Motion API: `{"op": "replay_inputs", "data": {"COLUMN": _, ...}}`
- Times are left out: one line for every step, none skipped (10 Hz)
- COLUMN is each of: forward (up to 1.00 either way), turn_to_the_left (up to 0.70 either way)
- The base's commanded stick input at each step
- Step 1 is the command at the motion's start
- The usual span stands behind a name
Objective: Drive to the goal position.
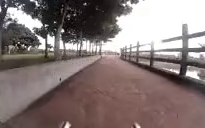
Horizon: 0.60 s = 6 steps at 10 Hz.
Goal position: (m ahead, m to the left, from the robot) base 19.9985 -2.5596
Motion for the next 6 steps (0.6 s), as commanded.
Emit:
{"op": "replay_inputs", "data": {"forward": 0.70, "turn_to_the_left": 0.00}}
{"op": "replay_inputs", "data": {"forward": 0.70, "turn_to_the_left": 0.00}}
{"op": "replay_inputs", "data": {"forward": 0.70, "turn_to_the_left": 0.00}}
{"op": "replay_inputs", "data": {"forward": 0.70, "turn_to_the_left": 0.00}}
{"op": "replay_inputs", "data": {"forward": 0.70, "turn_to_the_left": 0.00}}
{"op": "replay_inputs", "data": {"forward": 0.70, "turn_to_the_left": 0.00}}
